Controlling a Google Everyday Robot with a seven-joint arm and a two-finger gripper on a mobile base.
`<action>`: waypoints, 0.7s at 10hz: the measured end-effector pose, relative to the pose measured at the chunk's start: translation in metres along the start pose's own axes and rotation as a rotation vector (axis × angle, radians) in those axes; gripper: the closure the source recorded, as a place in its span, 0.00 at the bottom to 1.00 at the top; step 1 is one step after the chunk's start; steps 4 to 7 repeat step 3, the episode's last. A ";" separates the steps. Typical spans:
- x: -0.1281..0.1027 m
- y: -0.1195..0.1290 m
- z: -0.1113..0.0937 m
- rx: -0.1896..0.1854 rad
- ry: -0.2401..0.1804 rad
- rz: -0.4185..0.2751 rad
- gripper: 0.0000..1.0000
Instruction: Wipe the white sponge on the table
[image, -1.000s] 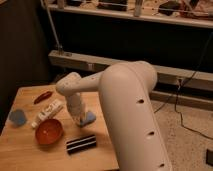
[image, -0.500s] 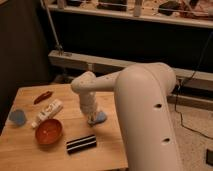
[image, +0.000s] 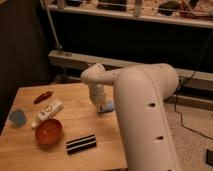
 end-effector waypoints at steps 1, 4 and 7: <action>-0.014 0.005 0.000 0.003 -0.011 -0.008 1.00; -0.037 0.020 0.001 0.008 -0.019 -0.037 1.00; -0.037 0.020 0.001 0.008 -0.019 -0.037 1.00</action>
